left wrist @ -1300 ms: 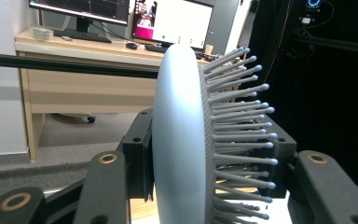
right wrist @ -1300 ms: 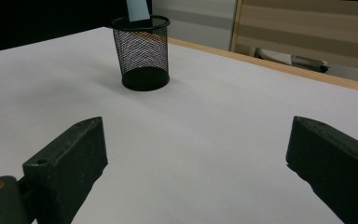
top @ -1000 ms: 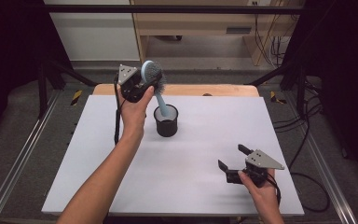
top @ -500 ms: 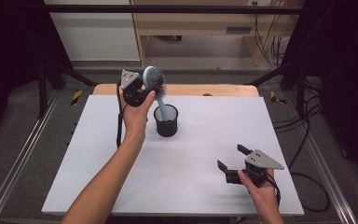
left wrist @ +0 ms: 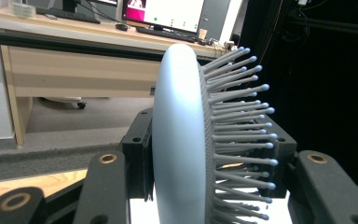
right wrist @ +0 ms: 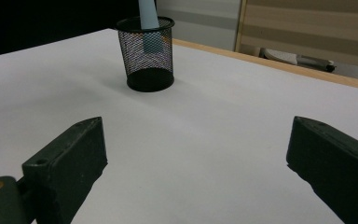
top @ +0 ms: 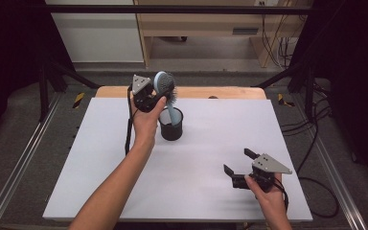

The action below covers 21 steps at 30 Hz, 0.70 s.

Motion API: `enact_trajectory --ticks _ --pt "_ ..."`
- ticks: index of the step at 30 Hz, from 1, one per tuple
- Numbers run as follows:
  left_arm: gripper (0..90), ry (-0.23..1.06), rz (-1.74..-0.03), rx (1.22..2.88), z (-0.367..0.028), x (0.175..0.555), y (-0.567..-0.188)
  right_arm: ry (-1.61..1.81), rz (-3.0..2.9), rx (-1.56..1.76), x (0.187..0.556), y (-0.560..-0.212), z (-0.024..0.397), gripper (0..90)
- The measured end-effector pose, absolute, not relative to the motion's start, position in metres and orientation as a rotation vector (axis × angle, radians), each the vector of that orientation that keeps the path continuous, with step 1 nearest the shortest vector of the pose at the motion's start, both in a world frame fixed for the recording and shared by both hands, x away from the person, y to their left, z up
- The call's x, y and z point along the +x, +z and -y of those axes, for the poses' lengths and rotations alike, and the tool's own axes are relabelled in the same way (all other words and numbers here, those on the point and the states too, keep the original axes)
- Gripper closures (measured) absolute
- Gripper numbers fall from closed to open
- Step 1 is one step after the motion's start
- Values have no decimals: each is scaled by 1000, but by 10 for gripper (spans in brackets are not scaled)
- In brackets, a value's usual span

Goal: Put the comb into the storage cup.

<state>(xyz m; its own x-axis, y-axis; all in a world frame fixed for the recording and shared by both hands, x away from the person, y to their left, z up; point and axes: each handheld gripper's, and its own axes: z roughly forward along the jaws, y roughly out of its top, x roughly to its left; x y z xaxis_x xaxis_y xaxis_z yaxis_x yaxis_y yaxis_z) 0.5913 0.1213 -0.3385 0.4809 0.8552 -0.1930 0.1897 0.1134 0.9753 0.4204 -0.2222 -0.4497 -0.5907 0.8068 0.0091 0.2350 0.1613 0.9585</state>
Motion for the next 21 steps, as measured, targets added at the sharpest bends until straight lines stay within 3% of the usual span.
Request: enact_trajectory --ticks 21 --pt "487 607 -1022 1406 -118 596 -354 1431 -1935 983 420 -451 221 51"
